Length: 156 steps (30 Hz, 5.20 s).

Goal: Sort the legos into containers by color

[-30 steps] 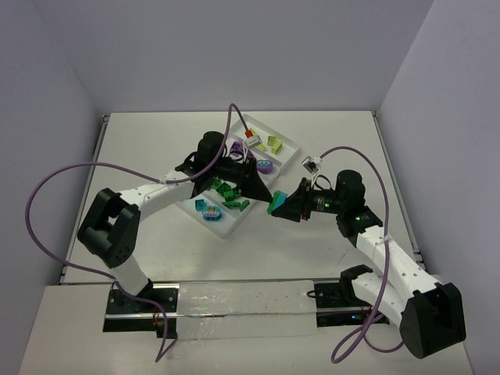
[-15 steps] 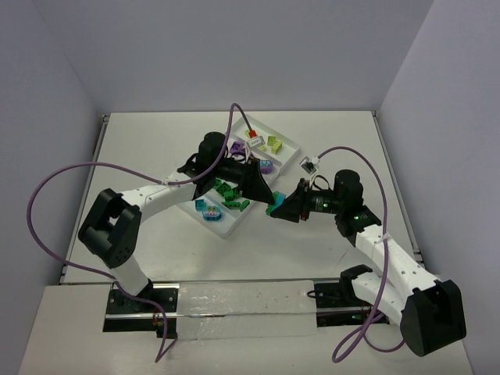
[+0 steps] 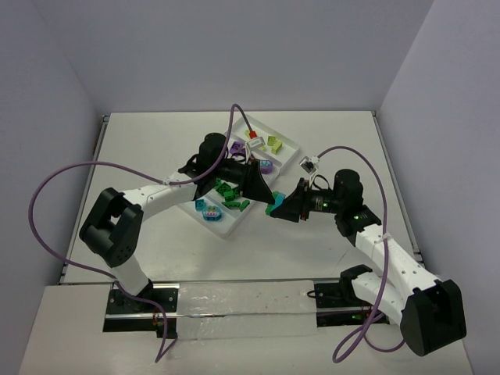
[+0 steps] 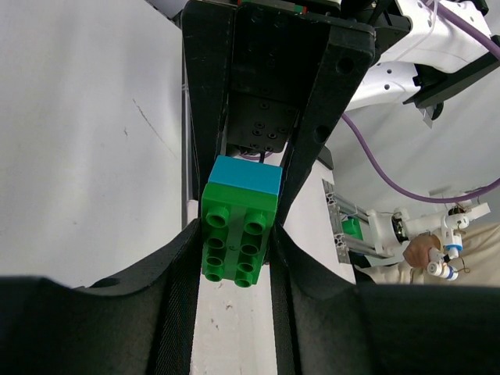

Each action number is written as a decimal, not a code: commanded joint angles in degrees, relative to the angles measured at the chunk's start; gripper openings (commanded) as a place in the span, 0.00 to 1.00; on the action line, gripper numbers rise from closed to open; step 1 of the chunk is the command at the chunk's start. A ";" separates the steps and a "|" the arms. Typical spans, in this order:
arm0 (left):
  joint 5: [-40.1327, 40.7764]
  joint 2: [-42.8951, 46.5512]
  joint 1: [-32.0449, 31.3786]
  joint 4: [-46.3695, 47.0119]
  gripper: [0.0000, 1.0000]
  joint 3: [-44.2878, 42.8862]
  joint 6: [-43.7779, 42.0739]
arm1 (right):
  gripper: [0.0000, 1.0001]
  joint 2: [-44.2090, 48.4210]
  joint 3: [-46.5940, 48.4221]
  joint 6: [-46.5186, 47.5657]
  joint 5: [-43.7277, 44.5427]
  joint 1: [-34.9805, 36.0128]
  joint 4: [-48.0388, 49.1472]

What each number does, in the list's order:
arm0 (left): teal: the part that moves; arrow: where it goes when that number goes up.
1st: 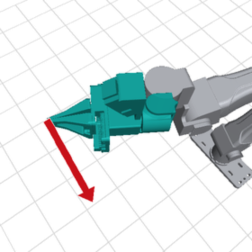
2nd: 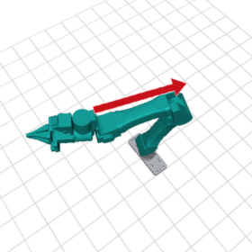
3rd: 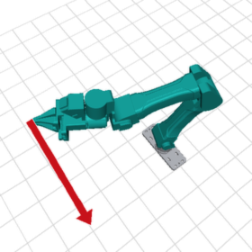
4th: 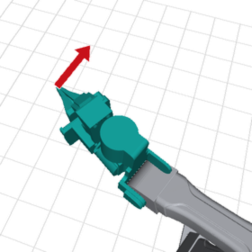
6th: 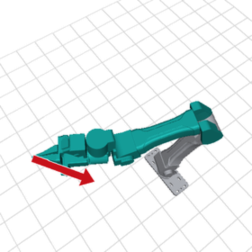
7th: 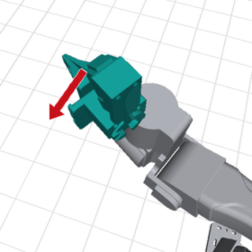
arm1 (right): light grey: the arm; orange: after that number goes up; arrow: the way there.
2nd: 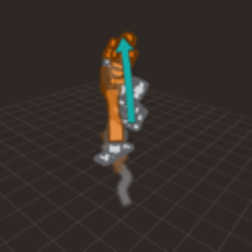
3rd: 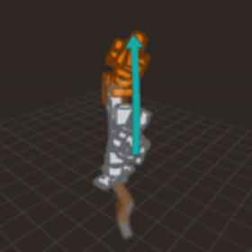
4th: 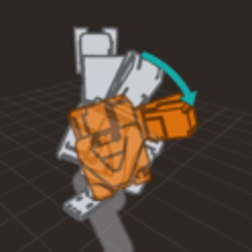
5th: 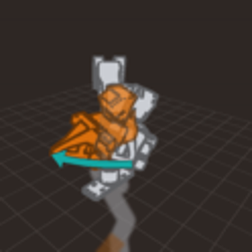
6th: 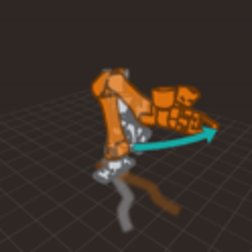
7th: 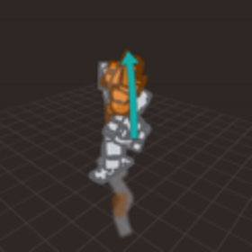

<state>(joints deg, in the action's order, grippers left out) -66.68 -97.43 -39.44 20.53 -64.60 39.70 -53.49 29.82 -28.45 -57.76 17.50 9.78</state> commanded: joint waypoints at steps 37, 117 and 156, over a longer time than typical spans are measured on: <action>74.66 0.72 12.74 -44.26 0.00 -6.39 7.50 | 0.00 1.99 0.12 -0.41 11.79 -1.76 2.46; 90.06 32.08 20.72 -64.44 0.82 -15.25 1.96 | 0.31 -70.05 67.82 7.39 40.70 32.82 -23.01; 86.42 30.34 20.72 -58.15 0.82 -11.54 1.96 | 0.99 -6.78 13.35 -2.07 75.20 10.20 -24.16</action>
<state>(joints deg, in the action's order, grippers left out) 20.76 -66.50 -18.76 -40.95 -75.22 42.72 -64.38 46.41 -27.89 11.76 30.28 -14.00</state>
